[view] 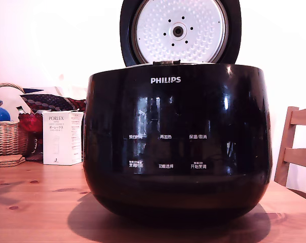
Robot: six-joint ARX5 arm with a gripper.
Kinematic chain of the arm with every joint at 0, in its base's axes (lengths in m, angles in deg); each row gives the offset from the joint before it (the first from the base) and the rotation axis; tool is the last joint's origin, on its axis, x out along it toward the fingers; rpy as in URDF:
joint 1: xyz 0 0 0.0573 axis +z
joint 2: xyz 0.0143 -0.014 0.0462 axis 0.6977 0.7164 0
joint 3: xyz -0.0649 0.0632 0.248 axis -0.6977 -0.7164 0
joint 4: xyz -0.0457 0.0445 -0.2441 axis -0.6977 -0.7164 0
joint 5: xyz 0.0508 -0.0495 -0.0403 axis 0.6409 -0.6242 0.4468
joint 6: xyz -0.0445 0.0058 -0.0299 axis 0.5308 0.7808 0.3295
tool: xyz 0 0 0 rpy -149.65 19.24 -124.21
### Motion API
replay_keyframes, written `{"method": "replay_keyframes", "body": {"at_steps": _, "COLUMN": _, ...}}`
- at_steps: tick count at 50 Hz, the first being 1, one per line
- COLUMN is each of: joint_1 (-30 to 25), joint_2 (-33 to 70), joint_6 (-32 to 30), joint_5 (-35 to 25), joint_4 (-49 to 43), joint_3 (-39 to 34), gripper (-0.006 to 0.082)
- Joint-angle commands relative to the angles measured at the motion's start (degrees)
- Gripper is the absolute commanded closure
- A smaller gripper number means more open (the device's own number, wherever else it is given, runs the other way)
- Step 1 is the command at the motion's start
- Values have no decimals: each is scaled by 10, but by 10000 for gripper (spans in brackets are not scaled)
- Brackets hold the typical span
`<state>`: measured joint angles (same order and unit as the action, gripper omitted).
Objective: Close the rice cooker by pressing the lid down with medium force
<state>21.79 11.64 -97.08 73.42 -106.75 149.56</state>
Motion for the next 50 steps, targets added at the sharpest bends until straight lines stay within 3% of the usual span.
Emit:
{"method": "replay_keyframes", "body": {"at_steps": 1, "joint_1": 4, "joint_2": 4, "joint_6": 2, "joint_5": -1, "joint_4": 5, "joint_3": -2, "gripper": 789}}
{"method": "replay_keyframes", "body": {"at_steps": 19, "joint_1": 4, "joint_2": 5, "joint_6": 2, "joint_5": -7, "joint_4": 22, "joint_3": -2, "gripper": 789}}
{"method": "replay_keyframes", "body": {"at_steps": 32, "joint_1": 4, "joint_2": 10, "joint_6": 3, "joint_5": -96, "joint_4": 134, "joint_3": -2, "gripper": 789}}
{"method": "replay_keyframes", "body": {"at_steps": 50, "joint_1": 4, "joint_2": 83, "joint_6": 31, "joint_5": -164, "joint_4": 232, "joint_3": -2, "gripper": 789}}
